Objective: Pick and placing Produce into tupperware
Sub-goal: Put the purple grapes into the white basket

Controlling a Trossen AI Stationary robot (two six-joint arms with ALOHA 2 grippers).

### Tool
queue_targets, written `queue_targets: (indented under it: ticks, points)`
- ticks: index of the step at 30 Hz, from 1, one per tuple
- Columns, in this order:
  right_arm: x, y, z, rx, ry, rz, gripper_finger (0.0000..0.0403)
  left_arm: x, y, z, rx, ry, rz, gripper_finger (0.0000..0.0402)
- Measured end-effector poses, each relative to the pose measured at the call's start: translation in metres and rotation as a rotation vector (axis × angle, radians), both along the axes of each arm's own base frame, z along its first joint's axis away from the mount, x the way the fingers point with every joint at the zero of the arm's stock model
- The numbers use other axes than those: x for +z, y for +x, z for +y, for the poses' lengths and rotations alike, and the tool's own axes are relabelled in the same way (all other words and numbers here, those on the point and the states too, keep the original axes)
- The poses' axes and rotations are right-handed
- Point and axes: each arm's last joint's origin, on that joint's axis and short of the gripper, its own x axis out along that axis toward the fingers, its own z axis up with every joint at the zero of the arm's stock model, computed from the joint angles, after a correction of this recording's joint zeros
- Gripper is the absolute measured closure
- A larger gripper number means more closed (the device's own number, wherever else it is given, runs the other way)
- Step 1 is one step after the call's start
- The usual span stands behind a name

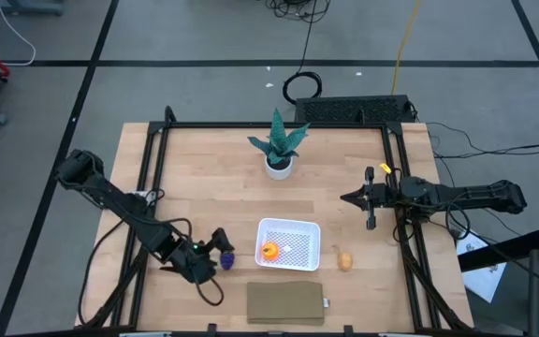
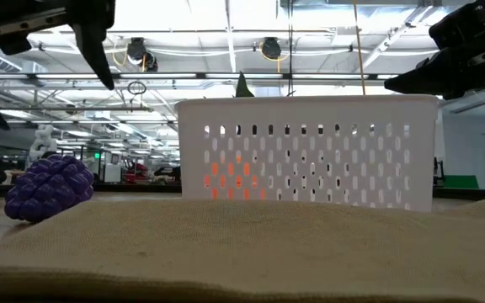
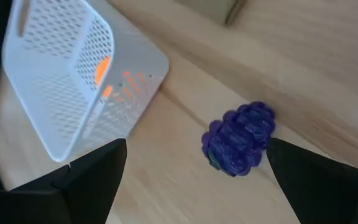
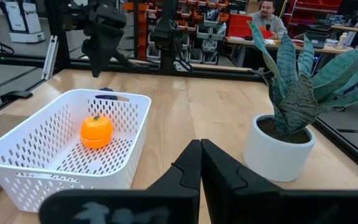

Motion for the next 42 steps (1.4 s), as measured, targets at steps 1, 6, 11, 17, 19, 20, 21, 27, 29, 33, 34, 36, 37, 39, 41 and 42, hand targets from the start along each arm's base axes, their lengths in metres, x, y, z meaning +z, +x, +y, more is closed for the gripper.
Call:
queue_targets:
  ticks: [1,6,11,17,19,20,21,27,29,33,34,36,37,39,41,42]
  points:
    - [0.000,0.000,0.000,0.000,0.000,0.000,0.0403,0.000,0.000,0.000,0.007,0.014,-0.009,0.0011]
    - [-0.001,0.000,0.000,0.000,-0.001,0.008,0.0403,-0.001,-0.001,-0.002,-0.040,0.059,-0.010,0.0011]
    - [-0.002,0.001,0.000,0.000,-0.001,0.021,0.0403,-0.011,-0.003,-0.002,-0.126,0.210,0.038,0.0011]
    - [-0.004,0.002,0.000,0.000,-0.001,0.043,0.0403,-0.018,0.001,-0.007,-0.149,0.206,0.048,0.0011]
    - [-0.005,0.003,0.000,-0.002,-0.002,0.050,0.0403,-0.023,0.001,-0.007,-0.157,0.214,0.081,0.0011]
    - [-0.005,0.003,0.000,-0.003,-0.002,0.054,0.0403,-0.026,0.002,-0.008,-0.163,0.212,0.092,0.0011]
    - [-0.005,0.003,0.000,-0.003,-0.002,0.056,0.0403,-0.030,0.003,-0.010,-0.175,0.213,0.102,0.0011]
    - [-0.007,0.004,0.000,-0.003,-0.003,0.071,0.0403,-0.051,0.005,-0.014,-0.258,0.289,0.185,0.0011]
    - [-0.007,0.004,0.000,-0.003,-0.002,0.077,0.0403,-0.056,0.006,-0.015,-0.289,0.315,0.197,0.0011]
    - [-0.008,0.005,0.000,-0.007,0.018,0.087,0.0403,-0.059,0.009,-0.014,-0.316,0.336,0.200,0.0011]
    - [-0.009,0.005,0.000,-0.009,0.025,0.089,0.0403,-0.059,0.010,-0.013,-0.317,0.335,0.200,0.0011]
    - [-0.009,0.006,0.000,-0.011,0.037,0.093,0.0403,-0.058,0.012,-0.012,-0.324,0.337,0.190,0.0011]
    - [-0.010,0.006,0.000,-0.012,0.040,0.097,0.0403,-0.058,0.014,-0.012,-0.333,0.341,0.183,0.0011]
    - [-0.010,0.006,0.000,-0.012,0.041,0.104,0.0403,-0.058,0.017,-0.011,-0.344,0.346,0.164,0.0011]
    - [-0.011,0.007,0.000,-0.012,0.040,0.111,0.0403,-0.058,0.020,-0.008,-0.342,0.346,0.158,0.0011]
    - [-0.011,0.007,0.000,-0.013,0.040,0.114,0.0403,-0.057,0.021,-0.007,-0.334,0.341,0.154,0.0011]
